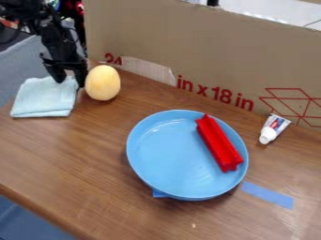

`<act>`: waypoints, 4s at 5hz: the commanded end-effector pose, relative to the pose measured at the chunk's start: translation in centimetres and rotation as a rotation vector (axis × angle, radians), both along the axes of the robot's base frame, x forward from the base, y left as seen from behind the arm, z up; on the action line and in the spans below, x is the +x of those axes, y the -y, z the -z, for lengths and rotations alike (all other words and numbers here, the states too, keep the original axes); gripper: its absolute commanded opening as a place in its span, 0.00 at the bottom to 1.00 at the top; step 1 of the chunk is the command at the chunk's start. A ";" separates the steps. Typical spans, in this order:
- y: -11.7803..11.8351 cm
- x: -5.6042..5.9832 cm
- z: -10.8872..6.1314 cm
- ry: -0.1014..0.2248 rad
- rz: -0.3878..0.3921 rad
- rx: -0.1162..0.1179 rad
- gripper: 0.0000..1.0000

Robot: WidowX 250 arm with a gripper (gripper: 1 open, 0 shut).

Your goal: Move the yellow ball to the right side of the table

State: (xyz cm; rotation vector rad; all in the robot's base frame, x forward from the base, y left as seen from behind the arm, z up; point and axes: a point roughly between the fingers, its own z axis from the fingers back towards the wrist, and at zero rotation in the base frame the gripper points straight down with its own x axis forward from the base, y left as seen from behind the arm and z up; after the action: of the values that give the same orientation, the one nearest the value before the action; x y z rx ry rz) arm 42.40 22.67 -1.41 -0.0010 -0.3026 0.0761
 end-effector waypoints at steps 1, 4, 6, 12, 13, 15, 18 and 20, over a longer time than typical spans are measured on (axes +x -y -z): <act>0.9 0.6 0.3 0.008 -0.003 -0.016 1.00; 2.7 1.1 -1.5 0.027 -0.013 -0.056 1.00; 4.4 -0.2 -0.3 -0.009 0.025 -0.073 1.00; 2.2 1.6 -1.7 -0.038 0.050 -0.097 1.00; 2.4 1.6 -3.4 -0.047 0.048 -0.088 1.00; 4.1 -0.6 -3.3 -0.057 0.059 -0.065 1.00; 8.2 -0.2 -3.5 -0.109 0.078 -0.029 1.00; 8.5 -1.6 -3.8 -0.111 0.070 -0.008 1.00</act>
State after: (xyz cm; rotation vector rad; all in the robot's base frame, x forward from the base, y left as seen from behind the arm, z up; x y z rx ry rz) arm 39.97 13.84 -1.12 -0.0485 -0.1110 0.0085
